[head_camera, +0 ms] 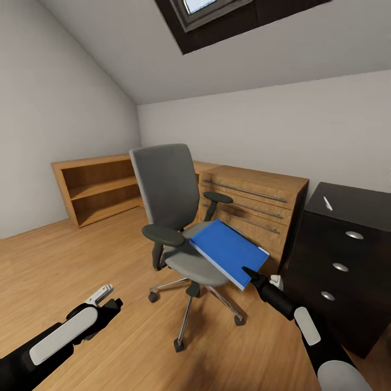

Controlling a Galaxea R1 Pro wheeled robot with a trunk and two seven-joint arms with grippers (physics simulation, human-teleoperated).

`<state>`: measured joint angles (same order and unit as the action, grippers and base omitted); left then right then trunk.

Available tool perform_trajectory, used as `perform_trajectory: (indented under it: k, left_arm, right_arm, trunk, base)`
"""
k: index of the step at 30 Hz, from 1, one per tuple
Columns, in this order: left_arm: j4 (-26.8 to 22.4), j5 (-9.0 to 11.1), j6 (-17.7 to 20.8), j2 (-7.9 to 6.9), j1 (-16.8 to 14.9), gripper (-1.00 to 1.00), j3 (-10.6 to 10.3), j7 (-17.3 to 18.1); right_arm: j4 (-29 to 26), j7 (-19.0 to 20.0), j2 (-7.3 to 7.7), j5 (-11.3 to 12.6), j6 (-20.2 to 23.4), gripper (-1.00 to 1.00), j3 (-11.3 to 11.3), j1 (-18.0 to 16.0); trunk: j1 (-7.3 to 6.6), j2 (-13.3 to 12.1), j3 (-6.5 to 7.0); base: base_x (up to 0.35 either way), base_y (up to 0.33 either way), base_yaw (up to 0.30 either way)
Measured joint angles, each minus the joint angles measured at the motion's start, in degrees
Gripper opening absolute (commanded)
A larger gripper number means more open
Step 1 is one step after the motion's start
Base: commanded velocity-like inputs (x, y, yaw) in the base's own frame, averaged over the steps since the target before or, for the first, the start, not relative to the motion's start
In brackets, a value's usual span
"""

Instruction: In the bedroom, organize the workspace by keeping the computer under the desk, ensuring the monitor is on the desk, placing the keyboard on the desk next to the monitor, placing the mouse on the desk next to the keyboard, moving the folder from the swivel chair onto the desk next to the mouse, stacking the notebook on top of the folder with the pen on top of the notebook, and positioning the swivel chair next to the desk.

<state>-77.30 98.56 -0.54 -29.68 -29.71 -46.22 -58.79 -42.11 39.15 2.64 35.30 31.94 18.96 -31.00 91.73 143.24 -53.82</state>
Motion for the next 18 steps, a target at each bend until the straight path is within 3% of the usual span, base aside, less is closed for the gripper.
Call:
perform_trajectory:
  k: [5, 13, 18]
  left_arm:
    - [0.01, -0.09, -0.01, 0.02, 0.0, 1.0, -0.95, 0.03]
    - [0.01, -0.13, -0.02, -0.01, 0.0, 1.0, -1.19, 0.11]
    - [-0.02, -0.15, -0.02, 0.0, 0.0, 1.0, -1.2, 0.12]
  right_arm:
    - [0.0, 0.0, 0.01, -0.01, -0.01, -1.0, 0.0, 0.01]
    - [-0.01, 0.0, 0.0, -0.04, -0.01, -1.0, 0.01, 0.01]
    - [-0.01, 0.02, 0.01, -0.02, -0.07, -1.0, 0.0, 0.01]
  trunk:
    - [-0.71, -1.23, 0.98]
    - [-2.43, -4.44, 2.42]
    - [-3.55, -6.45, 3.32]
  base:
    - [-0.023, -0.006, 0.0]
    - [-0.289, -0.084, 0.0]
    - [-0.13, -0.041, 0.0]
